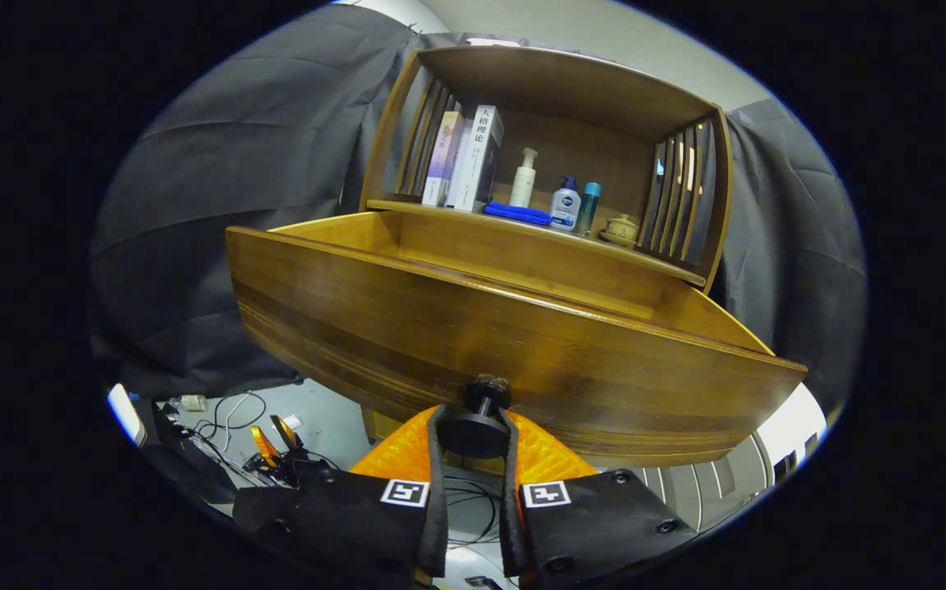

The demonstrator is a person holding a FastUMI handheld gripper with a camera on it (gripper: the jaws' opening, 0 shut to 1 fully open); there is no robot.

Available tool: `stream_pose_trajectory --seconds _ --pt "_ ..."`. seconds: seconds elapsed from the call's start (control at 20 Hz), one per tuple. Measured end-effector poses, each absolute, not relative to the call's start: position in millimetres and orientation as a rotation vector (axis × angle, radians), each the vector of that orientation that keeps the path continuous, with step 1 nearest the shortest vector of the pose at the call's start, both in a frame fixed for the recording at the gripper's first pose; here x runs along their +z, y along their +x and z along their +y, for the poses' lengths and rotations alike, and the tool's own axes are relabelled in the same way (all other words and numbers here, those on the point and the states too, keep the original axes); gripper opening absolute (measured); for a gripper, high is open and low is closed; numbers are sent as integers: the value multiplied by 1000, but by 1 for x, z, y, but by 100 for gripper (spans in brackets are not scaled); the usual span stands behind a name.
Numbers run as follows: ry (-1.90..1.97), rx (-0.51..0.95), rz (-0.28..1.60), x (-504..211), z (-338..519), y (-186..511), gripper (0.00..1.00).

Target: Pull open the drawer, take out the items inside it, and place them on the countertop above the cabinet.

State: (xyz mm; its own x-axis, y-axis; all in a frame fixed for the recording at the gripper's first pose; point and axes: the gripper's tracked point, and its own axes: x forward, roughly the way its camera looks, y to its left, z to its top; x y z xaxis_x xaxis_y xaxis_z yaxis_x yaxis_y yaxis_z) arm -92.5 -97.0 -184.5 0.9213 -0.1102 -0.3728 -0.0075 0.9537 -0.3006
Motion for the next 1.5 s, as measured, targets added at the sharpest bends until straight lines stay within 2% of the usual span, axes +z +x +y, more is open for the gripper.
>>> stream_pose_trajectory --seconds 0.15,0.2,0.5,1.05,1.5 --pt "-275 -42 394 -186 -96 -95 28" --pt "-254 -41 384 -184 -95 -97 32" --pt "-304 7 231 -143 -82 -113 98" --pt "-243 110 67 -46 -66 -94 98" --pt "-194 200 172 -18 -76 -45 98"
